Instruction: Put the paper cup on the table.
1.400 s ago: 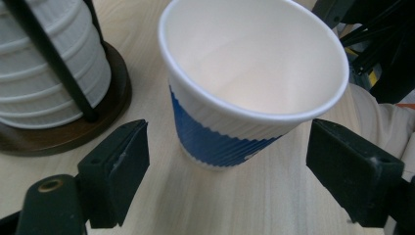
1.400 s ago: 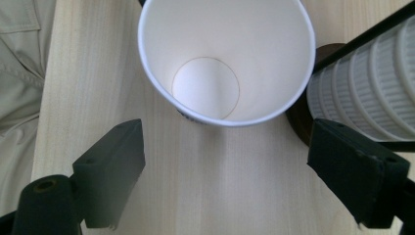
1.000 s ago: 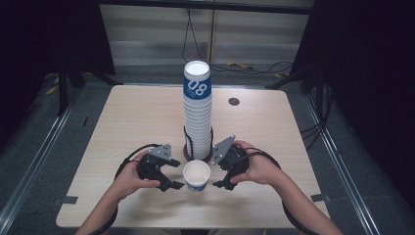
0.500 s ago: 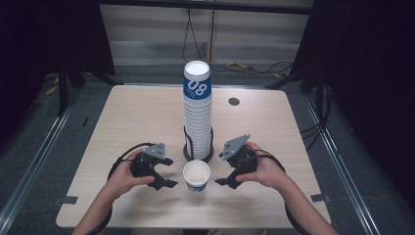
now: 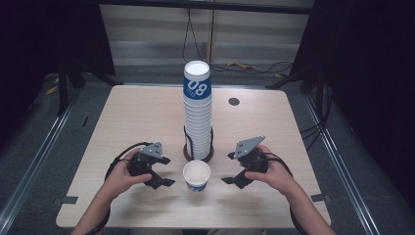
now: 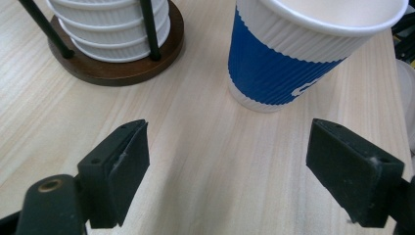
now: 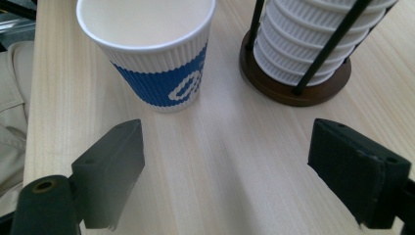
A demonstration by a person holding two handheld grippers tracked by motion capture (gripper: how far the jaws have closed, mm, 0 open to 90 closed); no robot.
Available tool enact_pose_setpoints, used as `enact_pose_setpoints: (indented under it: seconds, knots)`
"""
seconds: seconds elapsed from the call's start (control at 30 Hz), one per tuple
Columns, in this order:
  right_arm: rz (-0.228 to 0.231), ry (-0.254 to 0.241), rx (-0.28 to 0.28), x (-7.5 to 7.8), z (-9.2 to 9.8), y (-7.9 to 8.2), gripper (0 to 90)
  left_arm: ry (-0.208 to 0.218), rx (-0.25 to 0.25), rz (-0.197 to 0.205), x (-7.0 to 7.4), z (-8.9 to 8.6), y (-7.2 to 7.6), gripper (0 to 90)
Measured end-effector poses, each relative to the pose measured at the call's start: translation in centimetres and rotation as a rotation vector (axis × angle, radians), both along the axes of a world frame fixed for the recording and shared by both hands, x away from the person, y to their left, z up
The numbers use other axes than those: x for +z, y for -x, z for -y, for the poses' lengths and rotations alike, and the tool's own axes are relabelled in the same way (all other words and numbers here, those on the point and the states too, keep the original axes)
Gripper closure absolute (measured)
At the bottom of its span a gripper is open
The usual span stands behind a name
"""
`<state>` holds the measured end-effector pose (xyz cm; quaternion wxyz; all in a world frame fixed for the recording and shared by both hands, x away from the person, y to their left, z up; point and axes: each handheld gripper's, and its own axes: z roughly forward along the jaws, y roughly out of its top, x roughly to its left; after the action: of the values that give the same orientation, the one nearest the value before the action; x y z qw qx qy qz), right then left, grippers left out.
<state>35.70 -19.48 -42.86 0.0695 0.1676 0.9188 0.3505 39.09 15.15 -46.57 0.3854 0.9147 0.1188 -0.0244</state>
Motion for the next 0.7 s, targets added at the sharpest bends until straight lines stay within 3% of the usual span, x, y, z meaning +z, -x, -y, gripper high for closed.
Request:
enact_pose_setpoints:
  seconds: [0.07, 0.17, 0.37, 0.43, 0.47, 0.63, 0.7]
  knots:
    - [-0.001, -0.006, -0.011, -0.2, 0.3, 0.0, 13.1, 0.026, 0.014, -0.003, -0.2, -0.1, 0.0, 16.1]
    - [0.002, -0.020, -0.027, -0.4, 0.9, 0.1, 13.2, 0.004, 0.006, 0.010, 0.0, -0.4, -0.2, 16.1]
    - [0.001, -0.042, -0.056, -0.7, 1.7, 0.2, 13.2, 0.031, 0.041, -0.001, -0.2, -0.7, -0.1, 16.1]
    - [0.002, -0.047, -0.061, -0.8, 2.0, 0.2, 13.2, 0.007, 0.035, -0.001, -0.1, -0.9, -0.2, 16.1]
    - [0.002, -0.048, -0.066, -0.9, 2.1, 0.2, 13.2, 0.025, 0.041, -0.004, -0.3, -0.9, -0.2, 16.1]
    - [0.002, -0.062, -0.089, -1.4, 2.7, 0.3, 13.2, 0.013, 0.045, 0.004, -0.4, -1.4, -0.5, 16.1]
    - [0.003, -0.067, -0.096, -1.6, 3.0, 0.3, 13.3, 0.029, 0.063, 0.000, -0.6, -1.5, -0.5, 16.1]
